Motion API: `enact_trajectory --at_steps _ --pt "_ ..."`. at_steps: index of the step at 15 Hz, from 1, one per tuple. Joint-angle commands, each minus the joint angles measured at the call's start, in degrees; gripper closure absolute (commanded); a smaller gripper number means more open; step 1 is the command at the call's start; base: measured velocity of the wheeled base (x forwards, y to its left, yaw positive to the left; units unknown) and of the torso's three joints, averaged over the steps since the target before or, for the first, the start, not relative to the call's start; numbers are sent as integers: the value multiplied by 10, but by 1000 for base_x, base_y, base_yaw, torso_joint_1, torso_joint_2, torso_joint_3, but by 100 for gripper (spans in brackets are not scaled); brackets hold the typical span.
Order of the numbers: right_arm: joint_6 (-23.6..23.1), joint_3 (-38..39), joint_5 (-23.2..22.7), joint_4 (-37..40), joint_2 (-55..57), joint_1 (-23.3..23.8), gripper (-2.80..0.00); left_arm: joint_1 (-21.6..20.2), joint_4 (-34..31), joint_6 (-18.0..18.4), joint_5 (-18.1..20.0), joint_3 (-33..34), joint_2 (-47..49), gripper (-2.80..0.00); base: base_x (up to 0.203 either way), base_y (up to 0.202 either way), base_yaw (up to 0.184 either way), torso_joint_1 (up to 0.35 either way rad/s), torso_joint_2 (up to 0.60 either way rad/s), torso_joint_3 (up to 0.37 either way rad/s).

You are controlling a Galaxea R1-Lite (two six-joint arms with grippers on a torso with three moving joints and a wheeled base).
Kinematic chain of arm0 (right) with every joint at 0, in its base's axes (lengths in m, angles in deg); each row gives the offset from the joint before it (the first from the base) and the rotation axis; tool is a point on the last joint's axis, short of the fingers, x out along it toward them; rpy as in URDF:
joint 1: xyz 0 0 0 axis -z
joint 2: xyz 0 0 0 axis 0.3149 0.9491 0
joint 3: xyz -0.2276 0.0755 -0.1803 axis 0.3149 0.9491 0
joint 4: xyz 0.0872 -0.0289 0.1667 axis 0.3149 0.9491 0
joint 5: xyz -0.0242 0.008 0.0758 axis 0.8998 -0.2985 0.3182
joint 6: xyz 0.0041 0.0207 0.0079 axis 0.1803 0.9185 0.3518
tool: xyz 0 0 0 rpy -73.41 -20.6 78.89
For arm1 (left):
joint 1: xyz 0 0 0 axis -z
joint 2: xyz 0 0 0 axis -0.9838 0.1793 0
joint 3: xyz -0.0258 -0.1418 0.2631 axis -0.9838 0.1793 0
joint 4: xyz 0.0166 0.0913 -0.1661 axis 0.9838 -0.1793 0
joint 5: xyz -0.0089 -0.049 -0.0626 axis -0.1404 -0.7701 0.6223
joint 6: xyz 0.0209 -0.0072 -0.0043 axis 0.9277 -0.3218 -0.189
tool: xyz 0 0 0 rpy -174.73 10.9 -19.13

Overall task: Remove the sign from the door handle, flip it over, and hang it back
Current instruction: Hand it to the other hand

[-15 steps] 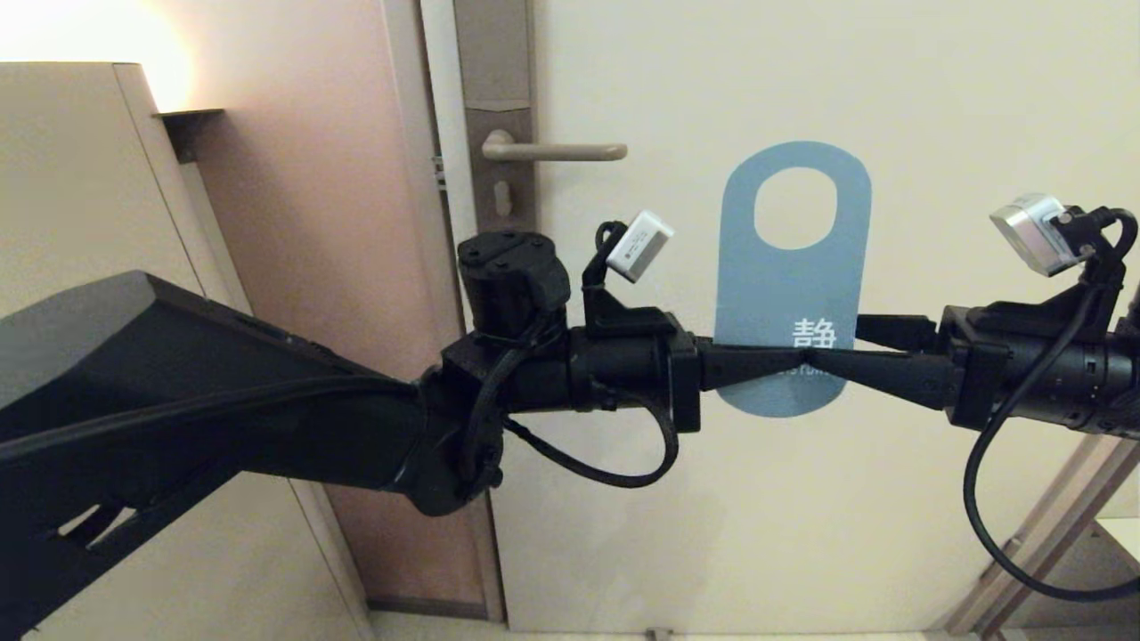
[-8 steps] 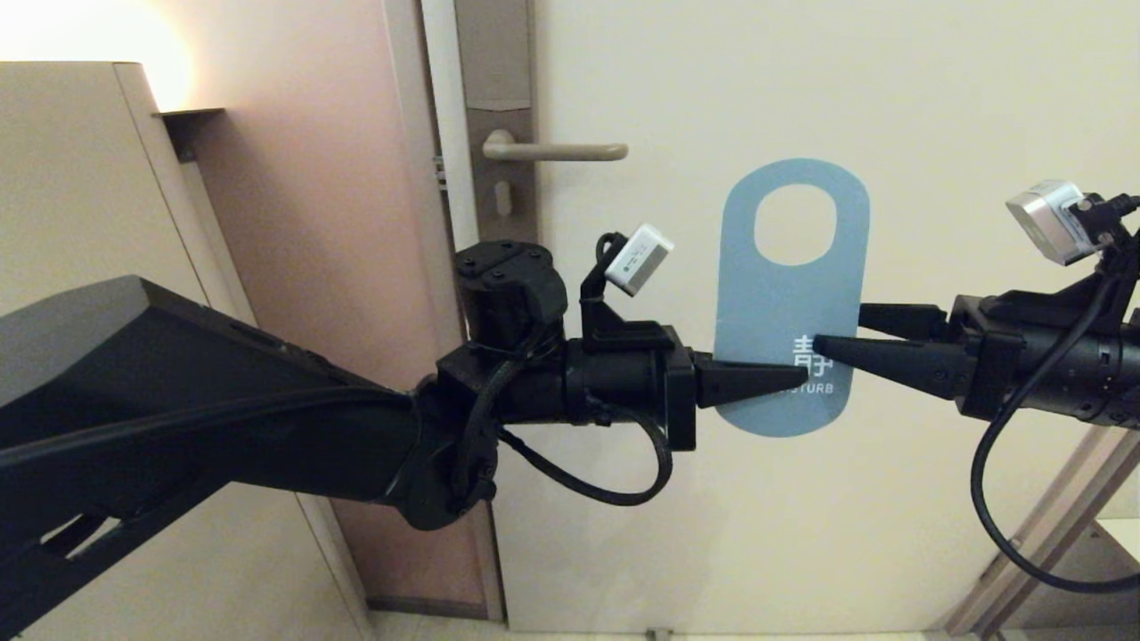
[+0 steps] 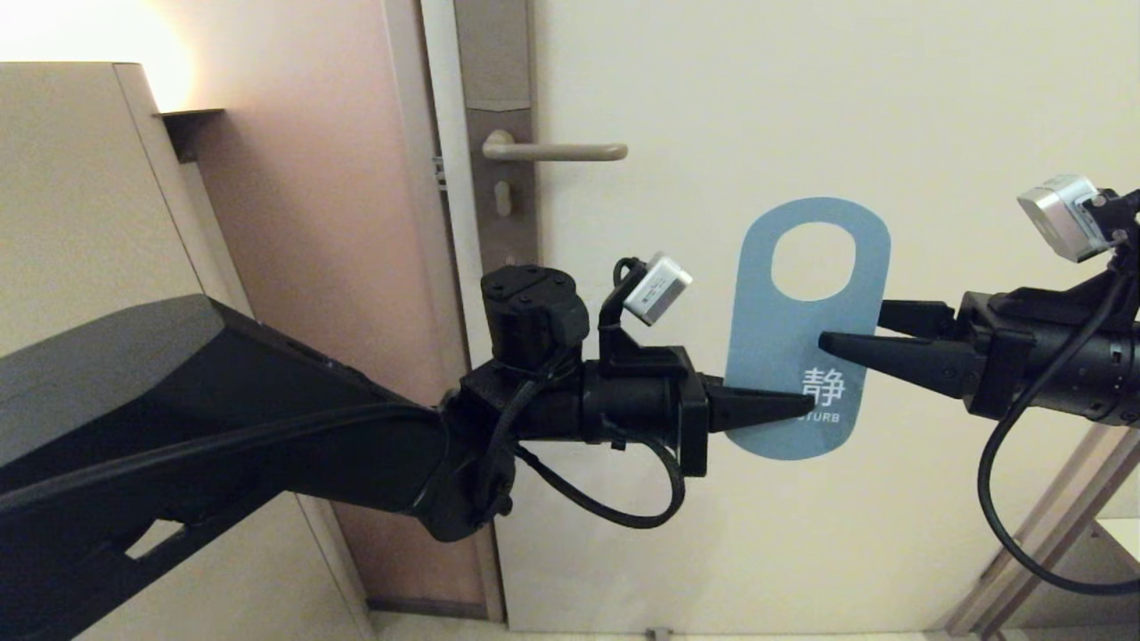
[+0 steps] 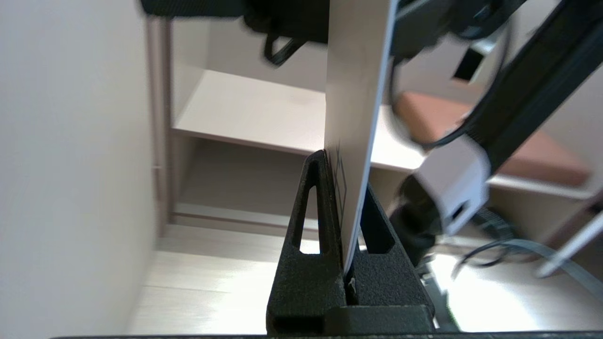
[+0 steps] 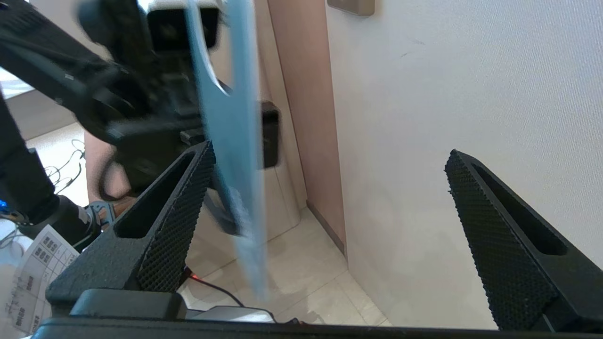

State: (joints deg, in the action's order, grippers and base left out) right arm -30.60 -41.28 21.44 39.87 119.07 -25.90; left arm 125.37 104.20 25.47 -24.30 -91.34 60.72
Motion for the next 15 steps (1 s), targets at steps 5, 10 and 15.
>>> enact_trajectory --at_steps 5,10,15 --pt "0 0 -4 -2 -5 0 -280 -4 10 52 24 -42 53 0 1 11 -1 0 0 1" --pt "-1 5 -4 -3 -8 -1 -280 -11 9 50 28 -47 50 0 1 170 -1 2 3 2" --pt "-2 14 -2 -24 2 0 -280 -11 9 50 12 -48 48 0 0 101 0 1 1 2"
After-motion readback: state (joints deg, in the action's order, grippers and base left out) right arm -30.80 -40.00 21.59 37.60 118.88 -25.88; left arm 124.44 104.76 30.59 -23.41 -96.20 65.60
